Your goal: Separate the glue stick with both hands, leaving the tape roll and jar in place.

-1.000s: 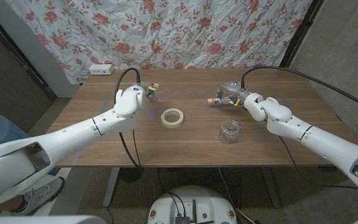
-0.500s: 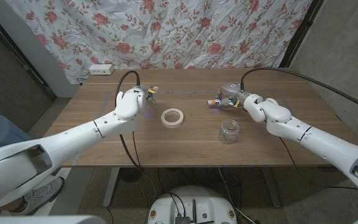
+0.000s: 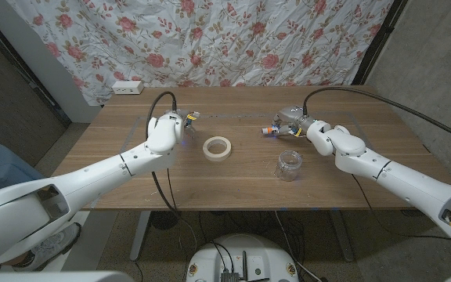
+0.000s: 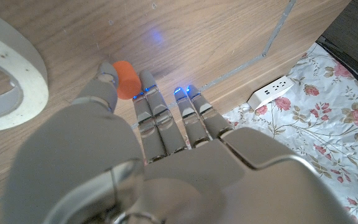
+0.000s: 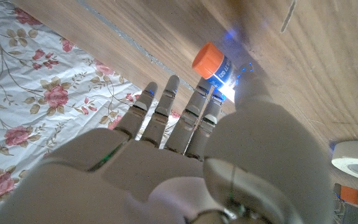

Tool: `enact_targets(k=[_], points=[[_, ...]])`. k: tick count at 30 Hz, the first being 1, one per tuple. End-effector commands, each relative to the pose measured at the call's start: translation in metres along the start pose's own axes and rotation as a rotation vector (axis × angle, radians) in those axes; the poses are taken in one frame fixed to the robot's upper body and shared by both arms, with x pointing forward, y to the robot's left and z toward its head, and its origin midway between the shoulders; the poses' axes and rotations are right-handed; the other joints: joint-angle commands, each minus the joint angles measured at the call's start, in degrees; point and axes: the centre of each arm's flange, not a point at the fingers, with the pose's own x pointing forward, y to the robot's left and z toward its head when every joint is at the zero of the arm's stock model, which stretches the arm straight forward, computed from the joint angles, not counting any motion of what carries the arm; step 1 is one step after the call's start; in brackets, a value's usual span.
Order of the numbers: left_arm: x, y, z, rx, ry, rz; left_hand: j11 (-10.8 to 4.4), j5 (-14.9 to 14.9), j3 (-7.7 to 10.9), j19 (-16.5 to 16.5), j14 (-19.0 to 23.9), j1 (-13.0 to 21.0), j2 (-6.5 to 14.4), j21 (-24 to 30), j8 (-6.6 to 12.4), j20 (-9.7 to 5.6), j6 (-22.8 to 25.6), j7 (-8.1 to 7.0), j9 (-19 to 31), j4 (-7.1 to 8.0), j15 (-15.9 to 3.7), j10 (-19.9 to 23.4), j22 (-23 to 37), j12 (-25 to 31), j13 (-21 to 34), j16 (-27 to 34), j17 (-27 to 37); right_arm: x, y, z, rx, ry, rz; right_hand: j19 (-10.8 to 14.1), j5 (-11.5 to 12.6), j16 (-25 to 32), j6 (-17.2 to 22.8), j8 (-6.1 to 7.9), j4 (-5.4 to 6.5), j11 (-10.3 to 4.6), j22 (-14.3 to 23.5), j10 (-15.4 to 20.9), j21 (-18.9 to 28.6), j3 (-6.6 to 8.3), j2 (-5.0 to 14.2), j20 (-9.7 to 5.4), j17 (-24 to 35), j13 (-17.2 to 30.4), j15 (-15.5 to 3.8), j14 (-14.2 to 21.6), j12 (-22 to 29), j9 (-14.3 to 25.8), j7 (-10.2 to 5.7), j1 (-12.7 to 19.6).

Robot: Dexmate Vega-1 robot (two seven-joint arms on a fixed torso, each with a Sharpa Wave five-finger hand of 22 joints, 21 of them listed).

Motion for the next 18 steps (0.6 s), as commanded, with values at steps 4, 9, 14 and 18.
enact_targets(k=[4, 9, 14, 18], points=[[0.0060, -0.0103, -0.0012, 0.018, 0.017, -0.033, -0.67, 0.29, -0.25, -0.36, -0.34, -0.53, -0.16, -0.11, 0.51, -0.11, 0.03, 0.08, 0.15, 0.10, -1.25, -0.30, 0.15, 0.48, 0.15, -0.13, 0.15, 0.0002, 0.0086, -0.0010, 0.000, 0.013, 0.019, 0.54, 0.23, -0.30, 1.11, 0.00, 0.09, -0.16, 0.14, -0.24, 0.09, 0.15, 0.05, 0.08, 0.28, 0.32, -7.91, 0.54, 0.08, 0.22, -1.21, -0.35], [0.0094, -0.0136, -0.0025, 0.023, 0.016, -0.050, -0.66, 0.29, -0.32, -0.23, -0.34, -0.64, -0.21, -0.03, 0.53, -0.02, 0.00, 0.15, 0.14, 0.09, -1.30, -0.40, 0.15, 0.48, 0.14, -0.10, 0.15, 0.0022, 0.0110, -0.0018, -0.003, 0.012, 0.031, 0.60, 0.32, -0.95, -0.08, -0.61, -0.29, -0.10, 0.14, -1.19, 0.07, 0.21, -0.85, 0.13, 0.00, 0.30, -8.24, 0.20, -0.16, 0.14, -1.18, -0.11], [0.0114, -0.0160, -0.0027, 0.041, 0.025, -0.054, -0.65, 0.30, -0.36, -0.05, -0.34, -0.72, -0.23, 0.05, 0.55, 0.03, -0.01, -0.02, 0.13, 0.07, -1.37, -0.40, 0.16, 0.52, 0.14, -0.07, 0.16, 0.0044, 0.0128, -0.0023, -0.005, 0.011, 0.040, 0.59, 0.44, -1.41, -0.77, -0.97, -0.41, -0.09, 0.14, -1.86, 0.04, 0.18, -1.55, 0.19, -0.16, 0.30, -8.18, -0.11, -0.29, 0.10, -1.17, -0.04], [0.0130, -0.0165, -0.0026, 0.046, 0.031, -0.055, -0.76, 0.31, -0.41, -0.01, -0.33, -0.77, -0.27, 0.07, 0.52, 0.03, -0.14, -0.09, 0.12, 0.05, -1.37, -0.71, 0.16, 0.43, 0.14, -0.05, 0.16, 0.0060, 0.0128, -0.0027, -0.005, 0.010, 0.047, 0.45, 0.65, -1.88, -1.79, -1.52, -0.30, -0.06, 0.14, -3.23, -0.02, 0.21, -2.11, 0.31, -0.21, 0.40, -8.14, -0.39, -0.44, 0.07, -1.15, -0.12]])
